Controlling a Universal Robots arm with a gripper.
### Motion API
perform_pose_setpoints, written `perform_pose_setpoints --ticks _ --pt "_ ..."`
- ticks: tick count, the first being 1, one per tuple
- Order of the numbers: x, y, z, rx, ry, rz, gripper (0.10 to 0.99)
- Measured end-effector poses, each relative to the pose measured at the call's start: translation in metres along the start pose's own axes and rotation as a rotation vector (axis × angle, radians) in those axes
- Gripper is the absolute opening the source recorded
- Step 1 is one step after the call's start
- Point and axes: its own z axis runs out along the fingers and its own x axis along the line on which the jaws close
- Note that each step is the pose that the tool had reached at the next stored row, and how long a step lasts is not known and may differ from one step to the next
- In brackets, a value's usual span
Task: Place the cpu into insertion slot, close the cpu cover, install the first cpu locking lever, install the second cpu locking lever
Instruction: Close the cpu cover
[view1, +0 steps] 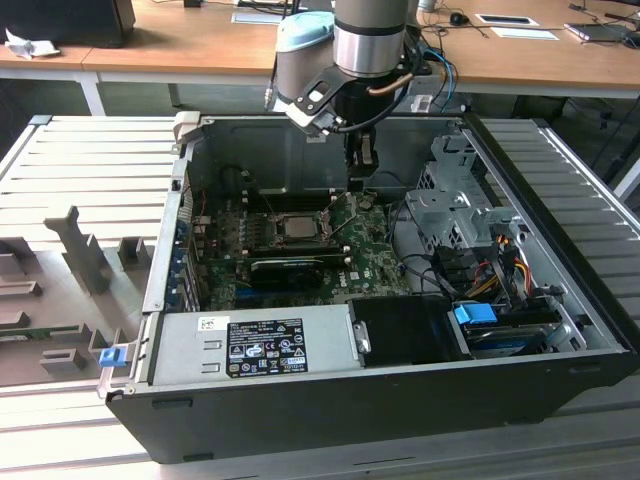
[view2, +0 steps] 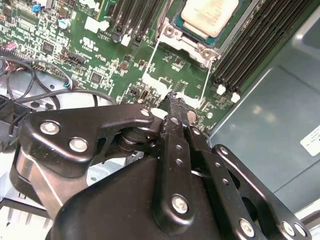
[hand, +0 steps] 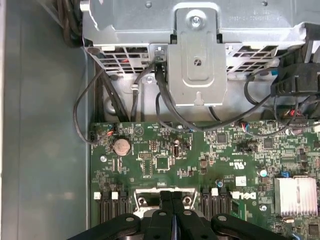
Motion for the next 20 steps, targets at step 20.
perform_pose_setpoints --ticks 20 --pt "0.0016 0.0182 0.0235 0.005 0.0021 -0.011 0.106"
